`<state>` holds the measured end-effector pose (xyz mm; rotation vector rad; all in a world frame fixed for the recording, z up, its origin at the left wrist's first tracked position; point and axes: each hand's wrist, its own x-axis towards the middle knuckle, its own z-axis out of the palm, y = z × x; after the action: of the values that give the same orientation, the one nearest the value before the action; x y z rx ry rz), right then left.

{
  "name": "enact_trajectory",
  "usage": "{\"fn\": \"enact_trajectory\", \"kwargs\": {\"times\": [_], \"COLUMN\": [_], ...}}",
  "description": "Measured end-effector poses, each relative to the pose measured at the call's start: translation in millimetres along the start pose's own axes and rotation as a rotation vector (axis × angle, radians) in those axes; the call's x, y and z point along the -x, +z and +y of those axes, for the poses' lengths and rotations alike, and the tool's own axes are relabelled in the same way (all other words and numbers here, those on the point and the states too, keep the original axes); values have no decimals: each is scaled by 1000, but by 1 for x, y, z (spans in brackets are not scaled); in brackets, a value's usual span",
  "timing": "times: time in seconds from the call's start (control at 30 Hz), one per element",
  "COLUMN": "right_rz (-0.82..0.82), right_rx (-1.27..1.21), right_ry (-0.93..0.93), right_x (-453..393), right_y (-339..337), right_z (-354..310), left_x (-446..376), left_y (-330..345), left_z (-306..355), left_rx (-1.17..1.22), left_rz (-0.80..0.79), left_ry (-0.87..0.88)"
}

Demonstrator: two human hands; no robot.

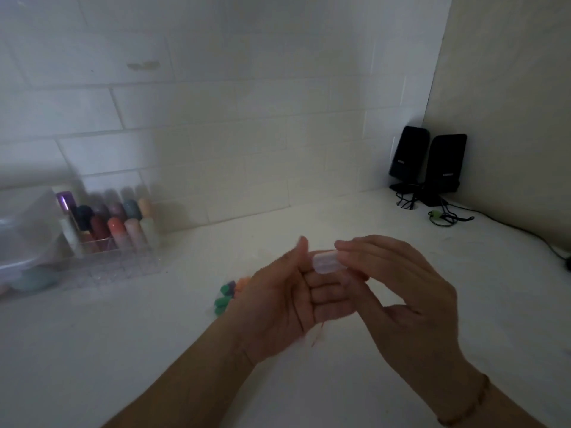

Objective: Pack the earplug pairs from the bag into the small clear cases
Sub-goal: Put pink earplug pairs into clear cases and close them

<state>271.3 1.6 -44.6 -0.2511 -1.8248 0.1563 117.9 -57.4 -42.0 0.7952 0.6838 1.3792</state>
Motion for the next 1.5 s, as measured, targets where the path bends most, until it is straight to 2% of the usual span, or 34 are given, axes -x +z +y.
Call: {"fn": "enact_trajectory", "kwargs": {"times": [0.07, 0.27, 0.43, 0.77, 1.13, 1.27, 1.37, 1.4, 1.47, 1.5], "right_rz": [18, 39, 10, -23, -30, -4, -13, -26, -64, -73], "right_rx": [25, 188, 281, 282, 352, 236, 73, 36, -39, -72], "right_ry": [7, 28, -17, 68, 57, 145, 192, 213, 252, 253], "right_x": [1, 3, 1, 1, 1, -1, -2, -3, -3, -3], "right_y": [0, 2, 2, 3, 5, 4, 2, 1, -1, -2], "right_z": [0, 1, 5, 1, 0, -4, -6, -6, -7, -7], "left_x": [0, 1, 2, -4, -2, -3, 1, 2, 5, 7], "left_y": [-1, 2, 1, -4, 1, -4, -6, -8, -10, -9], "left_z": [-2, 1, 2, -3, -2, -1, 3, 2, 4, 9], "left_rx": [-7, -63, -19, -91, -132, -139, -422, -524, -577, -536], "left_rz": [-8, 131, 99, 59, 117, 55, -5, -68, -186, -185], "left_ry": [31, 100, 82, 103, 152, 164, 165, 160, 141, 138]}}
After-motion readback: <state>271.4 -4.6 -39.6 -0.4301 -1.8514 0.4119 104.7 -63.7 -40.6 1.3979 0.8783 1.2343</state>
